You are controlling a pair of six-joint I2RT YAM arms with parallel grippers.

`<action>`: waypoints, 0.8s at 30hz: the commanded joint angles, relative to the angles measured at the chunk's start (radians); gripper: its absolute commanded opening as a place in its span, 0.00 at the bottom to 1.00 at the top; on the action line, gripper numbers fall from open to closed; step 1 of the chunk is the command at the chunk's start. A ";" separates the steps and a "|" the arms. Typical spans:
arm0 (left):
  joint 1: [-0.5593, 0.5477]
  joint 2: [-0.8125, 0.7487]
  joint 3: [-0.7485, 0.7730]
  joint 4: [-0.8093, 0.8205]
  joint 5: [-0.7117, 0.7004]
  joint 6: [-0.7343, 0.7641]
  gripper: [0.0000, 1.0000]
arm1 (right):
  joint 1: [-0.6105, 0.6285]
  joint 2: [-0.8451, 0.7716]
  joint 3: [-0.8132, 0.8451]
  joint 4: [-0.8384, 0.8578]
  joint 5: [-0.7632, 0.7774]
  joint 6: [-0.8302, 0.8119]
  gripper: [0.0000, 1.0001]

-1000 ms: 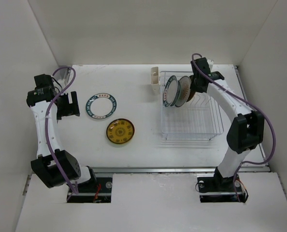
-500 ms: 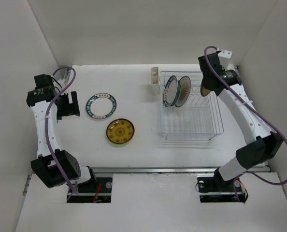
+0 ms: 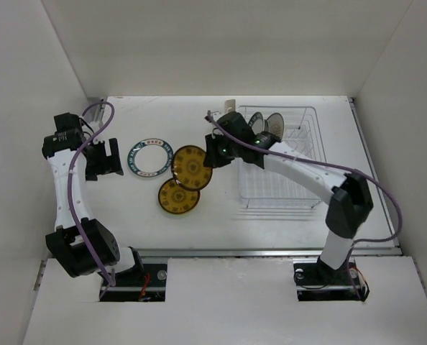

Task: Unload the plates from the dish rack

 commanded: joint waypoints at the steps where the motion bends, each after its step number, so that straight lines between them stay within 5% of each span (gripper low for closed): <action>1: -0.001 -0.025 -0.027 -0.004 -0.020 0.008 0.81 | -0.005 0.086 0.039 0.212 -0.312 0.023 0.00; 9: -0.001 -0.034 -0.038 0.005 -0.060 0.018 0.81 | 0.004 0.388 0.173 0.083 -0.384 0.012 0.05; 14: -0.001 -0.034 -0.048 0.005 -0.071 0.028 0.81 | 0.013 0.412 0.164 0.024 -0.328 0.003 0.53; 17: -0.001 -0.034 -0.048 0.005 -0.071 0.028 0.81 | 0.047 0.436 0.179 -0.052 -0.211 -0.023 0.67; 24: -0.001 -0.025 -0.039 0.005 -0.071 0.028 0.81 | 0.099 0.448 0.218 -0.116 -0.062 -0.042 0.67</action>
